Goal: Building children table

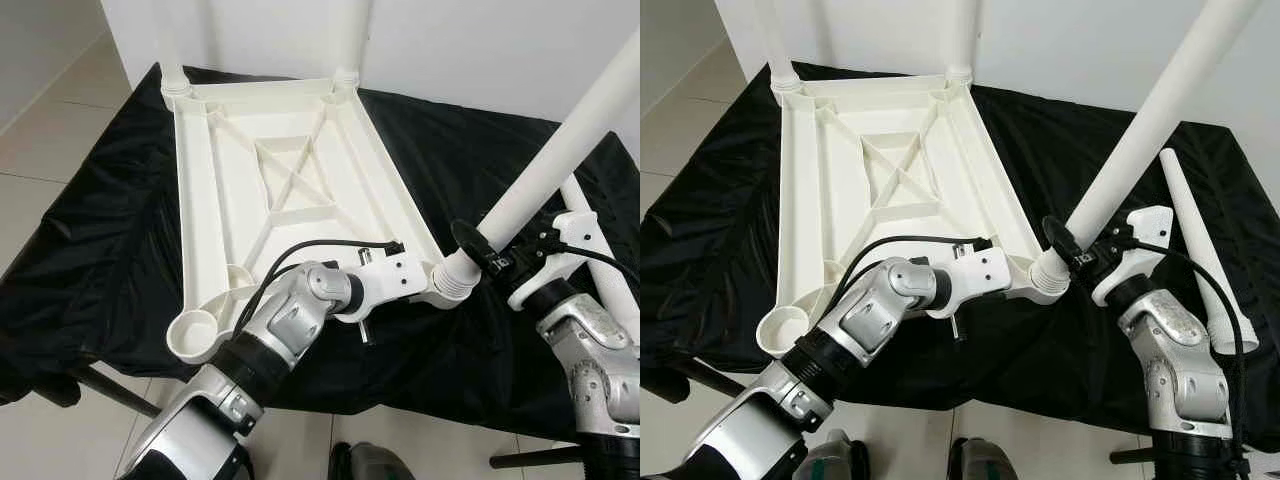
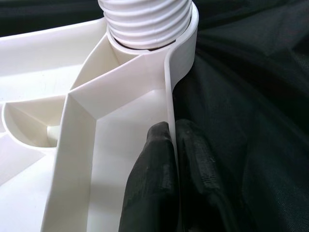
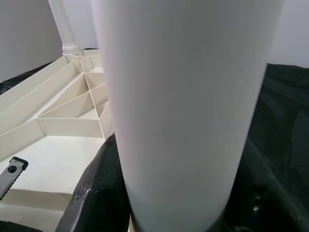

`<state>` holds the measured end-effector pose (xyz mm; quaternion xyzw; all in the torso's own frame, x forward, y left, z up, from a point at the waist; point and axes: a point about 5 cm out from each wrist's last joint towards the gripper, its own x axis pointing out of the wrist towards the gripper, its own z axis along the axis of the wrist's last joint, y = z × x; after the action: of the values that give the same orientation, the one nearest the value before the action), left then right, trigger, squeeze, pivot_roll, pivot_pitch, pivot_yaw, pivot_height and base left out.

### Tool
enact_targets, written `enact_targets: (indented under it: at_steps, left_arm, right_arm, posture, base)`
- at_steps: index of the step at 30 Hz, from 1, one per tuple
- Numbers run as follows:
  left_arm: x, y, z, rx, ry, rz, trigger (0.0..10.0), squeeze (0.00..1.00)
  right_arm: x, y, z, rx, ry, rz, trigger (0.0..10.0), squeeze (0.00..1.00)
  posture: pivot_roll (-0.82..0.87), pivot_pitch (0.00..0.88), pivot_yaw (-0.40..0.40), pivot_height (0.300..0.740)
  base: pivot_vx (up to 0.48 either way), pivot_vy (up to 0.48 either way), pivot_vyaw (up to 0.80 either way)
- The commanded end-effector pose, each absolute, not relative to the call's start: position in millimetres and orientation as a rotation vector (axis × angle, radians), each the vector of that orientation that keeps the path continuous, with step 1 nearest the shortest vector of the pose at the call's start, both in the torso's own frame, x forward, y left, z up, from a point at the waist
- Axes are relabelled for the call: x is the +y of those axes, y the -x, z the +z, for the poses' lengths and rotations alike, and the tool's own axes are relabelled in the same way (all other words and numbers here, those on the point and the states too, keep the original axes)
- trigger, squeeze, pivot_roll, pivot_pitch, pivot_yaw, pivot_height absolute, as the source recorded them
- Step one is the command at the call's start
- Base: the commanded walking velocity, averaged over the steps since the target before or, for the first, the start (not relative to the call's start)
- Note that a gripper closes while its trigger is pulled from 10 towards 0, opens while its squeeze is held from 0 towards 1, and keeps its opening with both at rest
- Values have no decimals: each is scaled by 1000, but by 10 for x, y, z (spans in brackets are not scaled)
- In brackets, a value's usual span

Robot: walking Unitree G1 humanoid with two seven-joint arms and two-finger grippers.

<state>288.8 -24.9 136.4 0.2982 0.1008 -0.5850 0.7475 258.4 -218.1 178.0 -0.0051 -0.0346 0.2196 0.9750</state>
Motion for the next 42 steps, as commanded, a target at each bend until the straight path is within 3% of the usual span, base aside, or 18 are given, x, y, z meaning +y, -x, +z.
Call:
enact_targets:
  at_steps: [1,14,28,42]
  left_arm:
    - [-117,-2977,1286,238,-715,-1135,10000,0]
    - [-126,-2969,1304,234,-707,-1135,10000,0]
    - [-126,-2966,1325,229,-713,-1135,10000,0]
    - [-125,-2950,1338,224,-711,-1131,10000,0]
  right_arm:
    - [-2088,-2552,1560,35,-20,487,10000,0]
    - [-1944,-2507,1515,28,-11,566,10000,0]
    - [-1898,-2704,1423,102,-62,544,10000,0]
    - [-1830,-2709,1364,105,-61,575,10000,0]
  posture:
    - [-53,75,-45,740]
    - [-48,77,-47,740]
    - [-39,72,-42,740]
    - [-30,69,-50,740]
  base:
    - [0,0,0]
    - [0,0,0]
    - [0,0,0]
    - [0,0,0]
